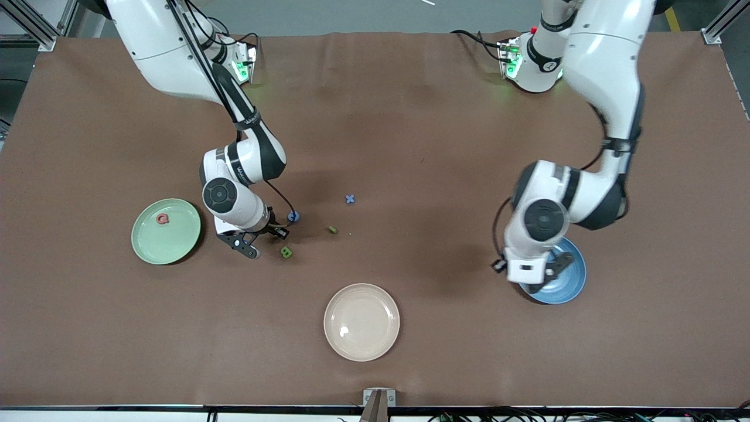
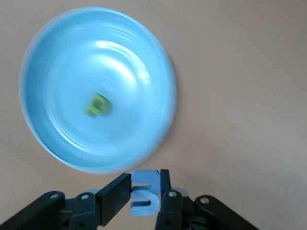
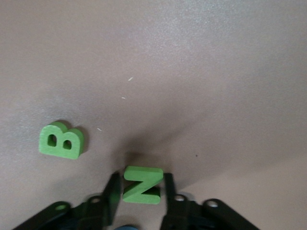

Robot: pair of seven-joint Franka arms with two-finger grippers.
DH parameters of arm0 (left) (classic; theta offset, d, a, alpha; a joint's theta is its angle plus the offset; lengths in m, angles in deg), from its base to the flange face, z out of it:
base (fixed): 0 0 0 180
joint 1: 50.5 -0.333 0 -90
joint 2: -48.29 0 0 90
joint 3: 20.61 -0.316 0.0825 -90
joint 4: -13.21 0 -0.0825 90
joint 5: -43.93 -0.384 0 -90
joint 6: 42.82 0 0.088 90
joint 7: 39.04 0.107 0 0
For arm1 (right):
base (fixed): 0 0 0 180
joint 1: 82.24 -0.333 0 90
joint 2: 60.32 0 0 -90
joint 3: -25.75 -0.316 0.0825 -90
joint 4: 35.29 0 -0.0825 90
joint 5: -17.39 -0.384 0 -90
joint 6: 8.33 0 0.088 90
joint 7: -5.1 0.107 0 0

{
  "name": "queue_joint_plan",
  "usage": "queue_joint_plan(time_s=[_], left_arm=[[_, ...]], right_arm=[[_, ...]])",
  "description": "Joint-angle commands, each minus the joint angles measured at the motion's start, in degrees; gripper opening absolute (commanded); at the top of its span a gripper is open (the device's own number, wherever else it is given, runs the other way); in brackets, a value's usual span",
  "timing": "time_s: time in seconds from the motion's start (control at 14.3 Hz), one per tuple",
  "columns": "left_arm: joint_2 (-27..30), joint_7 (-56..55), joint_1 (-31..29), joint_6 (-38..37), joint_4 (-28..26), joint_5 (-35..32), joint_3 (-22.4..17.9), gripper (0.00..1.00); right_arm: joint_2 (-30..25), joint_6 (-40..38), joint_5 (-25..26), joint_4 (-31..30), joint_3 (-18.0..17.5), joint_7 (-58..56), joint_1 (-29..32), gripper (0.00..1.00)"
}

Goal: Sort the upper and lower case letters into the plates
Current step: 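Carry the blue m to the blue plate while the right gripper grasps the N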

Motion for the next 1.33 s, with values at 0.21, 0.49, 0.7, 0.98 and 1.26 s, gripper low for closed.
queue_joint_plan(time_s=[0.21,0.49,0.7,0.98,1.26], left_arm=[[1.20,4.83,-5.50,5.77,-6.50,-0.82,0.70,0.16],[1.90,4.13,-6.03,5.16,-6.60,-0.65,0.88,1.00],[2.87,1.59,-5.59,2.27,-5.55,0.23,4.72,1.00],[3.66,-4.74,-3.84,1.91,-4.93,-0.47,13.16,1.00],[2.00,-9.47,2.82,2.52,-1.60,-0.20,17.66,0.99]], right_arm=[[-0.76,-0.34,-0.69,-1.09,0.59,0.13,-0.68,0.15],[-6.99,-8.15,-0.69,-1.53,0.77,-6.97,2.03,0.14],[-14.19,-9.75,-0.61,-6.78,0.94,-17.68,6.33,0.14],[-18.43,-8.87,-0.52,-12.51,1.03,-34.64,14.33,0.14],[-18.35,-6.51,-0.08,-14.53,1.12,-48.11,21.81,0.14]])
